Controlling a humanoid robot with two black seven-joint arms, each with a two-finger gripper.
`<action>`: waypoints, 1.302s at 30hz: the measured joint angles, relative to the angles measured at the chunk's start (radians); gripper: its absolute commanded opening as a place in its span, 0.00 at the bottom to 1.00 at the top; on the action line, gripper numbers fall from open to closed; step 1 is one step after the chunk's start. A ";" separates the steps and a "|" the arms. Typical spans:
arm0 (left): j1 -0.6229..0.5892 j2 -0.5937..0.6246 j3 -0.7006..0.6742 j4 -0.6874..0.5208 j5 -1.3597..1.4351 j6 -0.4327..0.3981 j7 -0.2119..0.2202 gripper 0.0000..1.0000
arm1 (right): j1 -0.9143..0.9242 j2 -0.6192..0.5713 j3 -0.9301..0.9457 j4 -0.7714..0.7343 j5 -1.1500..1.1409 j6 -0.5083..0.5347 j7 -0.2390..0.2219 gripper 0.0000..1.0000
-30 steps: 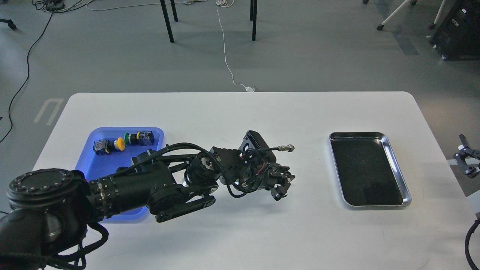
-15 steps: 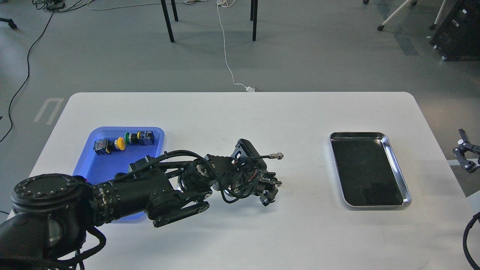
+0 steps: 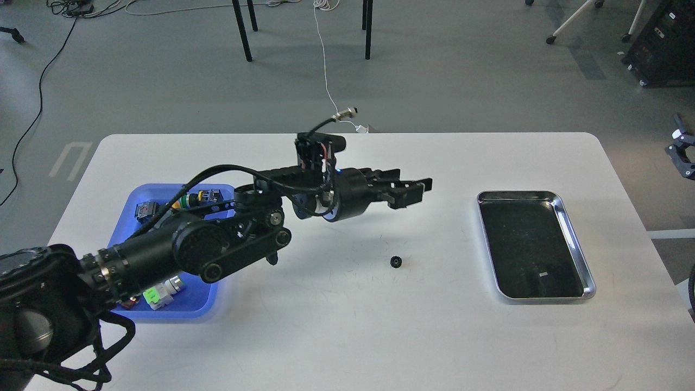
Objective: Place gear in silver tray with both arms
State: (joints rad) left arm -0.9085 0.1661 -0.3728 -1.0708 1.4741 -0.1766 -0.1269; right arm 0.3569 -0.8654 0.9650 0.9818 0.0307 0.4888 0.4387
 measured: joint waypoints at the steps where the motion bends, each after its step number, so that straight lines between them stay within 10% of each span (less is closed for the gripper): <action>1: 0.000 0.031 -0.026 -0.003 -0.073 -0.002 -0.001 0.84 | 0.027 -0.005 -0.011 0.001 -0.029 0.000 0.000 0.99; 18: 0.064 0.427 -0.268 0.169 -1.553 -0.116 -0.002 0.96 | 0.652 0.030 -0.395 -0.020 -0.762 0.000 -0.032 0.99; 25: 0.095 0.331 -0.312 0.489 -1.648 -0.294 -0.002 0.96 | 0.936 0.175 -0.790 -0.048 -0.837 0.000 -0.038 0.99; 39: 0.097 0.319 -0.398 0.500 -1.649 -0.312 0.001 0.97 | 1.186 0.583 -1.340 -0.063 -1.006 0.000 -0.065 0.98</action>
State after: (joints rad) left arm -0.8119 0.4848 -0.7710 -0.5707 -0.1749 -0.4888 -0.1258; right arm 1.5431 -0.2826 -0.3746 0.9187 -0.9756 0.4887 0.3736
